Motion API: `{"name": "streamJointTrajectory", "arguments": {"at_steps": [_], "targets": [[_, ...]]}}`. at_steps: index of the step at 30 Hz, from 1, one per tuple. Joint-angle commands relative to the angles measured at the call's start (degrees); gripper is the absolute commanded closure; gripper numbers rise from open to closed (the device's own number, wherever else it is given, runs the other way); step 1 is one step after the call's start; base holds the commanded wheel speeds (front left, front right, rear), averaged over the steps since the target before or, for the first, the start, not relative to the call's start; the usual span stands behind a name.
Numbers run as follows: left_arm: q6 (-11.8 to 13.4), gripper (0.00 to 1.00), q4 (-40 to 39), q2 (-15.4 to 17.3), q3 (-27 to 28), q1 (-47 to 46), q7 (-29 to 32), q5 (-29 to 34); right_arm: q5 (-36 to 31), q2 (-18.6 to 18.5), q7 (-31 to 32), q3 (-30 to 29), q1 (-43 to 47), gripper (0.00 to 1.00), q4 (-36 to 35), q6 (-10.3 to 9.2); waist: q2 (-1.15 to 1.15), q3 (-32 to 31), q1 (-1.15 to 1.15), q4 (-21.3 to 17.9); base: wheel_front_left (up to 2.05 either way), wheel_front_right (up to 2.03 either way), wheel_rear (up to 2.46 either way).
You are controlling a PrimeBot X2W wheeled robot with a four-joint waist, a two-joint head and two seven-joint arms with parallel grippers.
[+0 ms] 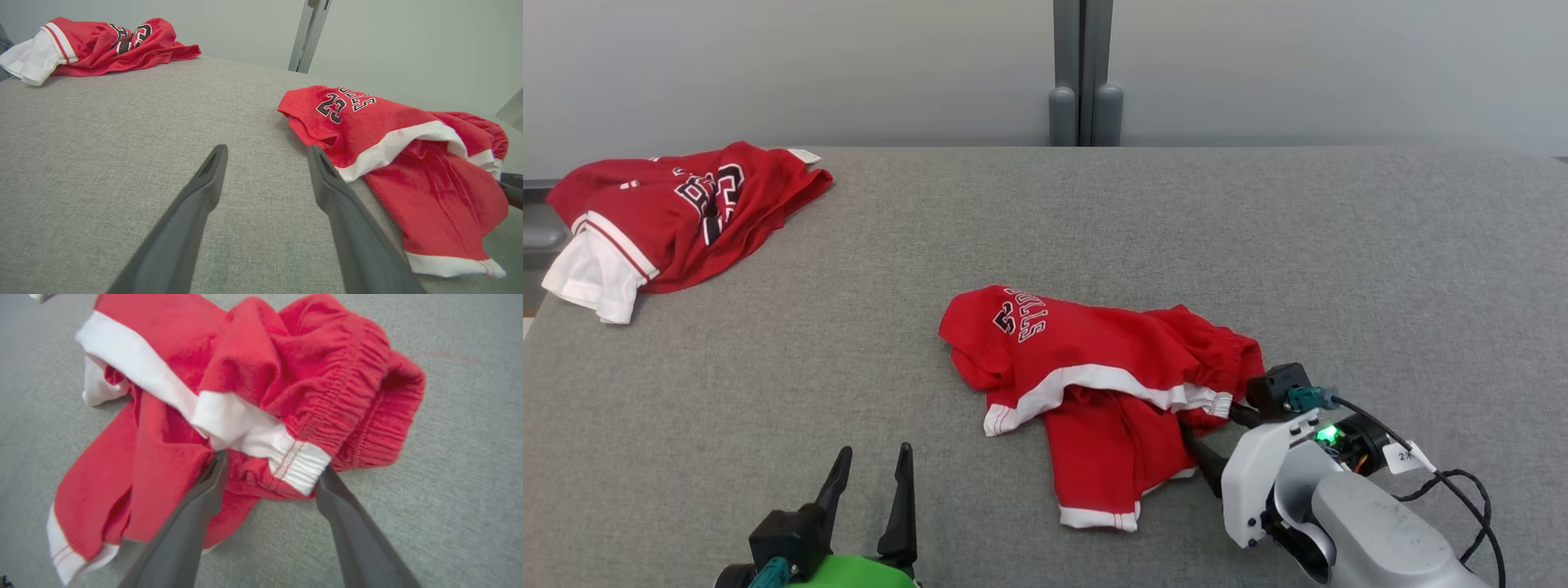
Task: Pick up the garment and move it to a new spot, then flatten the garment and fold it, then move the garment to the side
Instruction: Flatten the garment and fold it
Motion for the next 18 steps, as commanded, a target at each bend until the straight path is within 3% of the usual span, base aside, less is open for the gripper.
{"name": "streamJointTrajectory", "arguments": {"at_steps": [1, 9, 16, 18], "targets": [[0.3, 0.0, -0.2, 0.1, 0.2, -0.4, 0.0, -0.4, -0.5, -0.3, 0.6, -0.2, 1.5, 0.0, -1.5, -0.06, 0.0, 0.0, 0.0, -0.1, 0.0, 0.0, 0.0], [0.2, 0.0, -0.2, 0.1, 0.3, -0.8, 0.0, -0.3, -2.6, -1.6, 3.4, -2.3, 4.6, 0.0, -11.7, -0.06, 0.0, 0.5, 0.0, -0.6, 0.0, 0.0, 0.0], [0.0, 0.0, 0.2, 0.1, 0.0, -1.6, 0.0, -0.4, -4.9, -0.4, 4.5, -5.7, 3.9, 0.0, -13.5, -0.06, 0.0, 1.1, 0.0, -0.3, 0.0, 0.0, 0.0], [-0.1, 0.0, 0.4, 0.1, -0.2, -1.8, 0.0, -0.4, -4.6, 0.2, 4.5, -6.2, 3.4, 0.09, -12.9, -0.06, 0.0, 1.2, 0.0, 0.0, 0.0, 0.0, 0.0]]}}
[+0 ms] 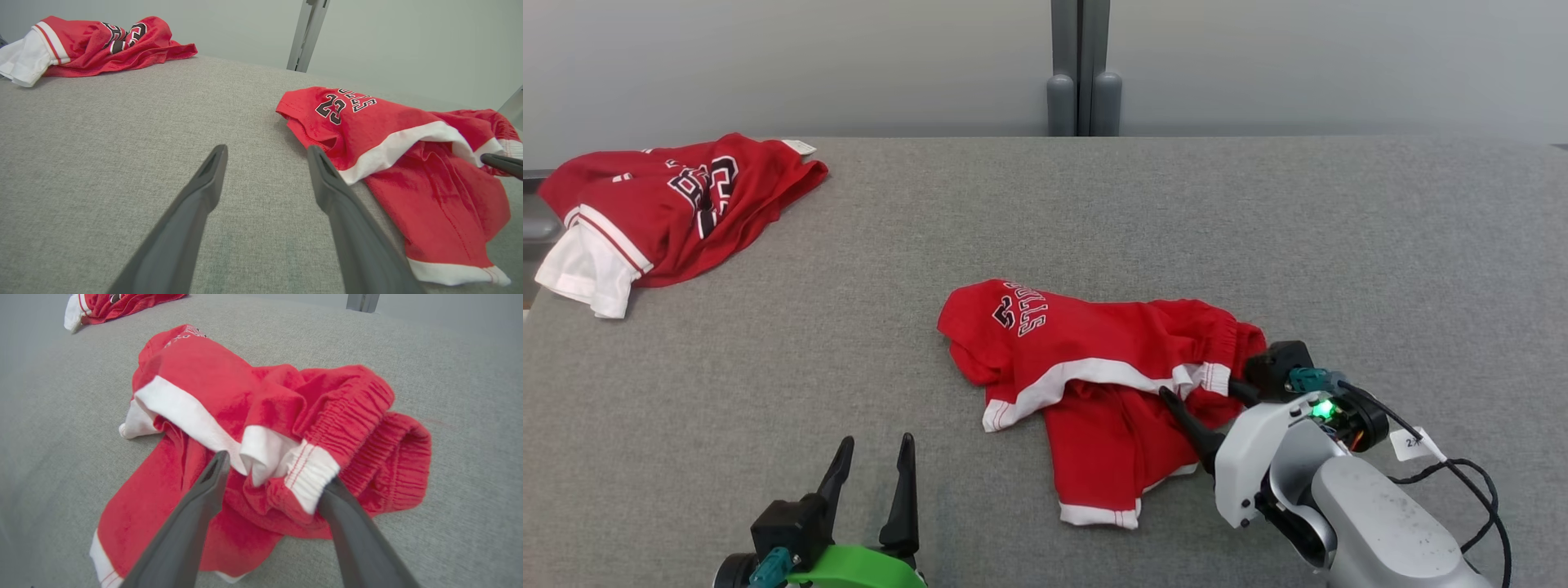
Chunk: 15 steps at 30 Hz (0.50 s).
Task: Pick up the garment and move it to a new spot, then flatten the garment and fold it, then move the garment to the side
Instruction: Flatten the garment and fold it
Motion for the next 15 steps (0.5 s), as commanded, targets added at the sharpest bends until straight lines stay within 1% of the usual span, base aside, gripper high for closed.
{"name": "streamJointTrajectory", "arguments": {"at_steps": [1, 2, 3, 4, 6, 8, 9, 10, 13, 15], "targets": [[-0.2, 0.0, 0.1, 0.1, 0.0, -0.8, 0.0, -0.3, 0.0, 0.1, -0.1, -0.3, -0.8, 0.23, 0.7, -0.06, 0.0, 0.1, 0.0, 0.4, 0.0, 0.0, 0.0], [-0.2, 0.0, 0.1, 0.1, -0.1, -0.9, 0.0, -0.3, -0.1, 0.2, -0.2, -0.4, -1.1, 0.28, 1.2, -0.06, 0.0, 0.2, 0.0, 0.5, 0.0, 0.0, 0.0], [-0.2, 0.0, 0.1, 0.1, -0.1, -1.0, 0.0, -0.4, 0.4, 0.5, -0.4, -0.7, -1.3, 0.38, 1.9, -0.06, 0.0, 0.2, 0.0, 0.7, 0.0, 0.0, 0.0], [-0.2, 0.0, 0.1, 0.1, -0.1, -1.1, 0.0, -0.4, 0.3, 0.5, -0.6, -0.9, -1.7, 0.53, 2.4, -0.06, 0.0, 0.2, 0.0, 0.8, 0.0, 0.0, 0.0], [-0.2, 0.0, 0.2, 0.1, -0.2, -1.3, 0.0, -0.4, -0.5, 0.2, -1.0, -0.8, -2.3, 0.62, 3.6, -0.06, 0.0, 0.3, 0.0, 1.0, 0.0, 0.0, 0.0], [-0.3, 0.0, 0.0, 0.1, -0.4, -1.5, 0.0, -0.7, -0.5, 0.3, -1.5, -0.8, -2.8, 0.75, 4.5, -0.06, 0.0, 0.2, 0.0, 1.1, 0.0, 0.0, 0.0], [-0.4, 0.0, 0.1, 0.1, -0.7, -1.7, 0.0, -0.9, -0.4, 0.2, -2.0, -0.9, -3.0, 0.91, 4.8, -0.06, 0.0, 0.2, 0.0, 1.0, 0.0, 0.0, 0.0], [-0.7, 0.0, 0.6, 0.1, -1.7, -2.0, 0.0, -1.3, -0.3, -0.3, -2.4, -0.9, -3.2, 1.0, 5.0, -0.06, 0.0, 0.1, 0.0, 0.8, 0.0, 0.0, 0.0], [-1.3, 0.0, 2.1, 0.1, -4.1, -3.1, 0.0, -2.5, -0.2, -0.9, -3.0, -1.5, -3.3, 1.0, 5.1, -0.06, 0.0, 0.0, 0.0, 0.0, 0.0, 0.0, 0.0], [-1.8, 0.0, 4.3, 0.1, -6.2, -4.1, 0.0, -4.5, -0.3, -1.2, -3.2, -1.8, -3.5, 1.0, 5.0, -0.06, 0.0, 0.1, 0.0, -0.6, 0.0, 0.0, 0.0]]}}
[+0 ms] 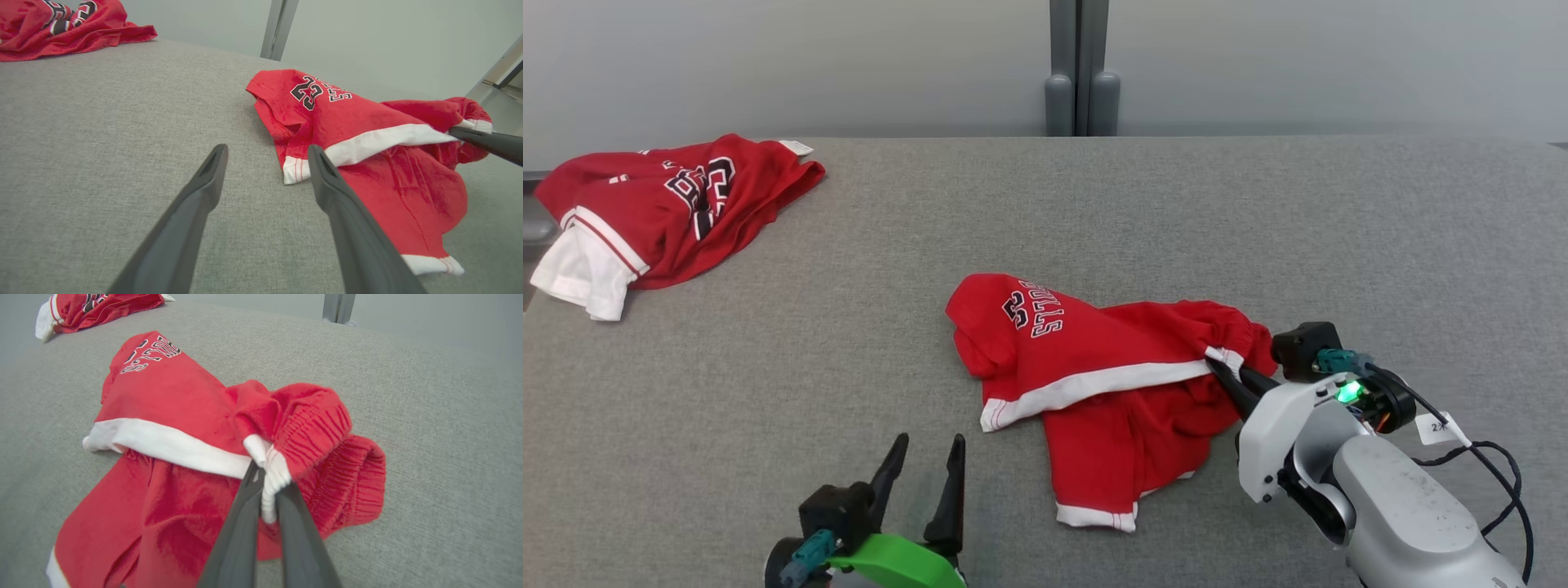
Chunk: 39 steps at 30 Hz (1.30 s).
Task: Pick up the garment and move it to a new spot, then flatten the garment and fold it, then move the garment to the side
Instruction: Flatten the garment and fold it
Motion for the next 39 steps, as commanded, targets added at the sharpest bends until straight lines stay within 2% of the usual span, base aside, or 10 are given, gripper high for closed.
{"name": "streamJointTrajectory", "arguments": {"at_steps": [1, 6, 16, 30, 39], "targets": [[-0.4, 0.0, 1.6, 0.1, -1.2, -1.6, 0.1, -1.7, 0.1, -0.4, -0.3, -0.2, -0.6, 1.0, 0.0, -0.06, 0.0, 0.1, 0.0, -0.8, 0.0, 0.0, 0.0], [-1.0, 0.0, 8.9, 0.1, -6.6, -6.9, 1.7, -6.2, 0.4, -0.8, -0.1, -0.1, -1.0, 1.0, 0.0, -0.06, 0.0, 0.8, 0.0, -2.3, 0.0, 0.0, 0.0], [-1.2, 0.0, 19.4, 0.1, -13.8, -16.7, 3.3, -17.3, 0.7, -1.1, 0.0, 2.4, -1.9, 1.0, 0.0, -0.06, 0.0, 3.1, 0.0, -5.0, 0.0, 0.0, 0.0], [-1.2, 0.0, 25.0, 0.1, -21.8, -22.1, 2.4, -27.5, 1.2, -1.1, -1.1, 4.0, -3.6, 1.0, 1.6, -0.06, 0.0, 4.9, 0.0, -6.2, 0.0, 0.0, 0.0], [-1.1, 0.0, 28.4, 0.3, -23.1, -22.8, 2.6, -33.4, 1.5, -0.6, -1.9, 5.0, -4.0, 1.0, 2.7, -0.06, 0.0, 4.8, 0.0, -6.4, 0.0, 0.0, 0.0]]}}
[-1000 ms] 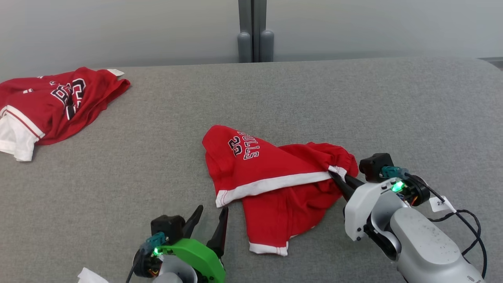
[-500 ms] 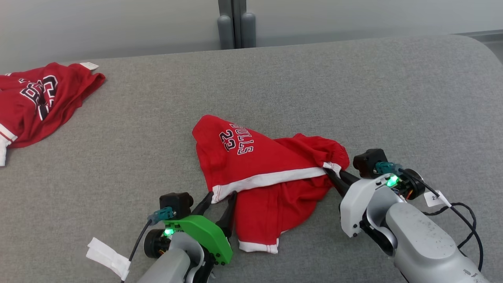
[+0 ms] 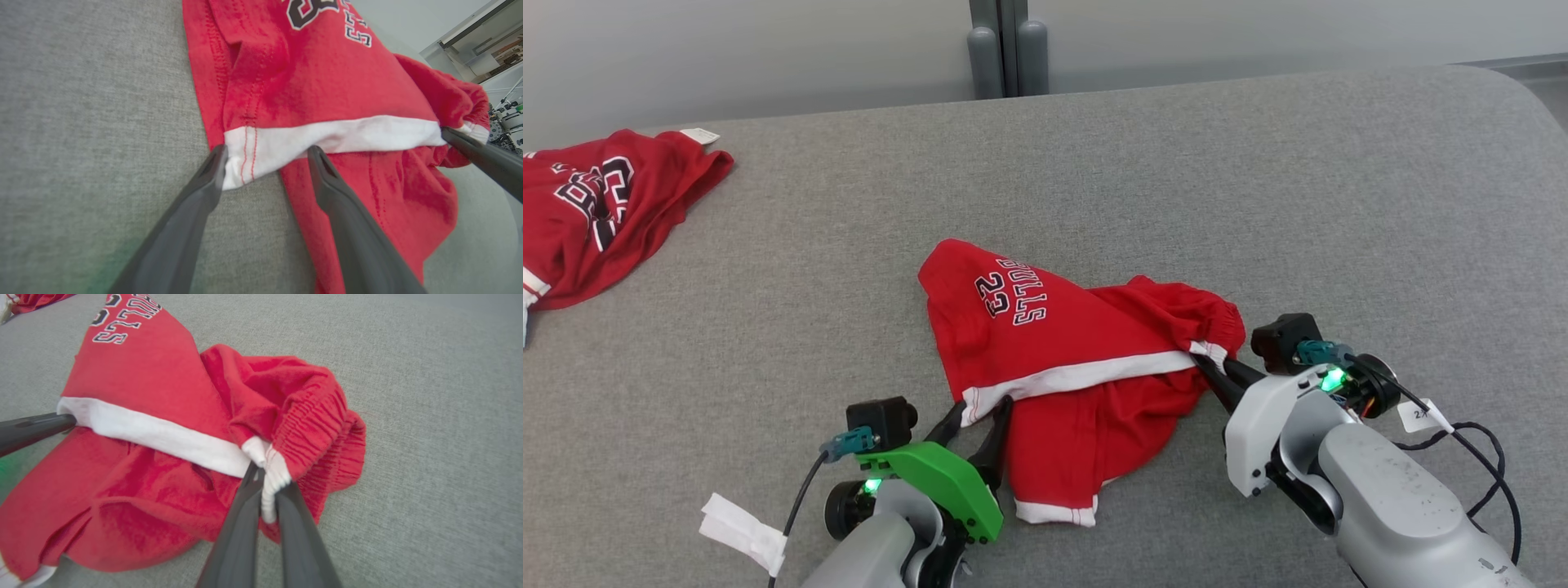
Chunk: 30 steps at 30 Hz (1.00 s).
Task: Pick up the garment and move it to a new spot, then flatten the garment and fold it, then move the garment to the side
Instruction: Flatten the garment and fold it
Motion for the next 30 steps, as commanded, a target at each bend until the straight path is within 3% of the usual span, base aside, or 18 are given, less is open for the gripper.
{"name": "streamJointTrajectory", "arguments": {"at_steps": [1, 2, 3, 4, 6, 8, 19, 30], "targets": [[0.1, 0.0, 1.0, 0.5, -0.6, -0.3, 0.4, -0.7, 0.4, -0.1, -0.5, 0.2, -0.6, 1.0, 0.3, -0.06, 0.0, 0.0, 0.0, 0.0, 0.0, 0.0, 0.0], [0.1, 0.01, 1.2, 0.6, -1.0, -0.4, 0.6, -1.0, 0.5, -0.1, -0.6, 0.3, -0.6, 1.0, 0.4, -0.06, 0.0, 0.0, 0.0, -0.1, 0.0, 0.0, 0.0], [0.1, 0.14, 1.3, 0.6, -1.4, -0.5, 0.8, -1.2, 0.5, -0.1, -0.6, 0.4, -0.6, 1.0, 0.5, -0.06, 0.0, 0.0, 0.0, -0.1, 0.0, 0.0, 0.0], [0.1, 0.51, 1.1, 0.6, -2.0, -0.6, 0.9, -1.5, 0.6, 0.0, -0.8, 0.6, -0.5, 1.0, 0.7, -0.06, 0.0, 0.0, 0.0, -0.1, 0.0, 0.0, 0.0], [0.1, 0.83, 0.8, 0.6, -3.0, -0.7, 0.9, -2.0, 0.9, 0.0, -1.0, 0.8, -0.5, 1.0, 0.9, -0.06, 0.0, -0.1, 0.0, -0.2, 0.0, 0.0, 0.0], [0.1, 1.0, 0.5, 0.7, -3.8, -1.1, 0.6, -2.5, 1.1, 0.0, -1.2, 0.9, -0.5, 1.0, 1.1, -0.06, 0.0, -0.2, 0.0, -0.2, 0.0, 0.0, 0.0], [0.1, 1.0, -1.1, 3.4, -3.4, -3.6, -2.3, 0.1, 1.9, -0.2, -3.6, 0.3, -1.1, 1.0, 1.8, -0.06, 0.0, -1.1, 0.0, -0.4, 0.0, 0.0, 0.0], [0.3, 1.0, -17.6, 11.2, 4.7, -3.1, -2.4, 13.5, -0.5, -2.3, -6.2, -5.0, -1.8, 1.0, -5.1, -0.08, 0.0, -5.4, 0.0, -0.6, 0.0, 0.0, 0.0]]}}
